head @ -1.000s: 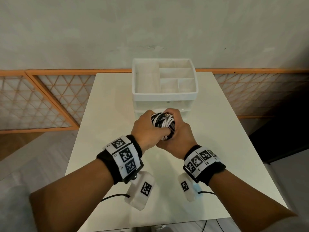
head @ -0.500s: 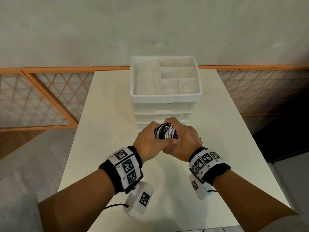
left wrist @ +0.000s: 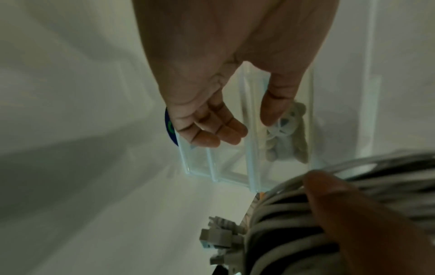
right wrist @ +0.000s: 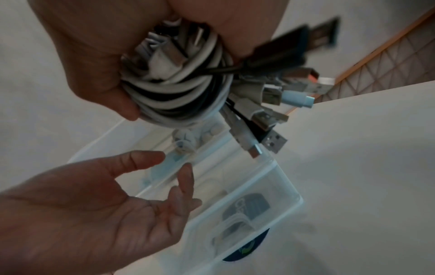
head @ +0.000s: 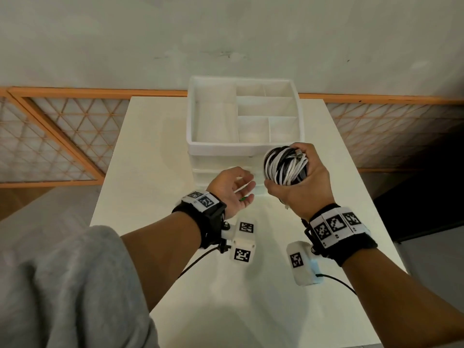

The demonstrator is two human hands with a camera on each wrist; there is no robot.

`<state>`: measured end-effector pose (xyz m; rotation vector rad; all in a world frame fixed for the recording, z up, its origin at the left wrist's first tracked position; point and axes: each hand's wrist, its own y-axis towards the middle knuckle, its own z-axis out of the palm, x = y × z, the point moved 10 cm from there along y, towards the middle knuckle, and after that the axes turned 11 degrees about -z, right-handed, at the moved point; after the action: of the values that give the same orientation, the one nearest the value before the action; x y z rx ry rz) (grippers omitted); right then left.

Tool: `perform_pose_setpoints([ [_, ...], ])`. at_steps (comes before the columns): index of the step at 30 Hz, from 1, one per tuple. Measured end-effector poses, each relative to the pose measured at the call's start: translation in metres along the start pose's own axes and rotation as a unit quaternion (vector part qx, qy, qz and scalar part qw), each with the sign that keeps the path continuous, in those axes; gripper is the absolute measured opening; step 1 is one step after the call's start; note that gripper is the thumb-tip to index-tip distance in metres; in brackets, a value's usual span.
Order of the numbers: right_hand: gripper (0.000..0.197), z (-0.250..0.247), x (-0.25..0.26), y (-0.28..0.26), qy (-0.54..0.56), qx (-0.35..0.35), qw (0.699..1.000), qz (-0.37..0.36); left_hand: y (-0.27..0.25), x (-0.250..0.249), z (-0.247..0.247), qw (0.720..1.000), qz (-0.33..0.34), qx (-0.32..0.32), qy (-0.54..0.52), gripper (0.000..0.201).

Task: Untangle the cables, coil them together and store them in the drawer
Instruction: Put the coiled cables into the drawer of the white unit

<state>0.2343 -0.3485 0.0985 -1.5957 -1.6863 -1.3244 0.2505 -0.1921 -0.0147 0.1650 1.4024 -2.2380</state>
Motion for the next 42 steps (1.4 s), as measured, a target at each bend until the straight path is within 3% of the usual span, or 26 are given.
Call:
perform_pose_setpoints([
  [5, 0.072, 0.005, -0.005, -0.01, 0.0, 0.015, 1.0, 0.011, 0.005, 0.022, -0.005, 0.999, -0.028, 0.018, -0.031, 0.008],
  [11, 0.073, 0.005, -0.005, -0.021, -0.013, 0.034, 0.999, 0.025, -0.017, 0.067, -0.031, 0.996, -0.054, 0.04, 0.055, 0.013],
  [14, 0.073, 0.007, -0.001, -0.022, -0.023, 0.055, 0.998, 0.028, -0.038, 0.068, -0.036, 0.985, -0.054, 0.025, 0.165, 0.021],
  [15, 0.073, 0.008, 0.002, -0.021, -0.027, 0.06, 0.997, 0.027, -0.046, 0.06, -0.035, 0.972, -0.031, 0.009, 0.232, 0.02],
  [17, 0.073, 0.01, 0.01, -0.017, -0.039, 0.07, 0.997, 0.017, -0.061, 0.024, -0.03, 0.932, 0.081, -0.04, 0.352, 0.018],
  [19, 0.074, 0.014, 0.019, -0.01, -0.055, 0.085, 0.995, -0.001, -0.074, -0.013, -0.028, 0.865, 0.193, -0.116, 0.447, 0.032],
  [20, 0.073, 0.017, 0.024, -0.007, -0.063, 0.094, 0.994, -0.01, -0.077, -0.023, -0.03, 0.827, 0.213, -0.152, 0.497, 0.044],
  [22, 0.072, 0.025, 0.032, -0.001, -0.08, 0.116, 0.99, -0.028, -0.077, -0.018, -0.035, 0.758, 0.18, -0.181, 0.6, 0.055],
  [24, 0.072, 0.037, 0.036, 0.002, -0.103, 0.142, 0.984, -0.043, -0.075, 0.0, -0.038, 0.729, 0.14, -0.169, 0.648, 0.041],
  [27, 0.077, 0.059, 0.035, 0.003, -0.15, 0.19, 0.968, -0.072, -0.08, 0.012, -0.043, 0.766, 0.114, -0.152, 0.614, 0.036],
  [30, 0.078, 0.082, 0.026, -0.001, -0.216, 0.254, 0.939, -0.082, -0.088, -0.006, -0.041, 0.829, 0.174, -0.15, 0.51, 0.063],
  [32, 0.079, 0.098, 0.022, -0.005, -0.255, 0.294, 0.917, -0.091, -0.095, -0.02, -0.028, 0.85, 0.233, -0.11, 0.46, 0.082],
  [34, 0.078, 0.113, 0.021, -0.008, -0.279, 0.331, 0.896, -0.106, -0.095, -0.027, -0.015, 0.834, 0.27, -0.089, 0.474, 0.087],
  [35, 0.079, 0.119, 0.021, -0.01, -0.282, 0.344, 0.889, -0.108, -0.092, -0.03, -0.012, 0.822, 0.283, -0.093, 0.486, 0.081],
  [38, 0.087, 0.128, 0.016, -0.014, -0.268, 0.367, 0.885, -0.101, -0.085, -0.034, -0.019, 0.804, 0.308, -0.149, 0.487, 0.052],
  [42, 0.097, 0.123, -0.001, -0.017, -0.272, 0.363, 0.888, -0.072, -0.071, -0.032, -0.024, 0.788, 0.303, -0.197, 0.498, 0.048],
])
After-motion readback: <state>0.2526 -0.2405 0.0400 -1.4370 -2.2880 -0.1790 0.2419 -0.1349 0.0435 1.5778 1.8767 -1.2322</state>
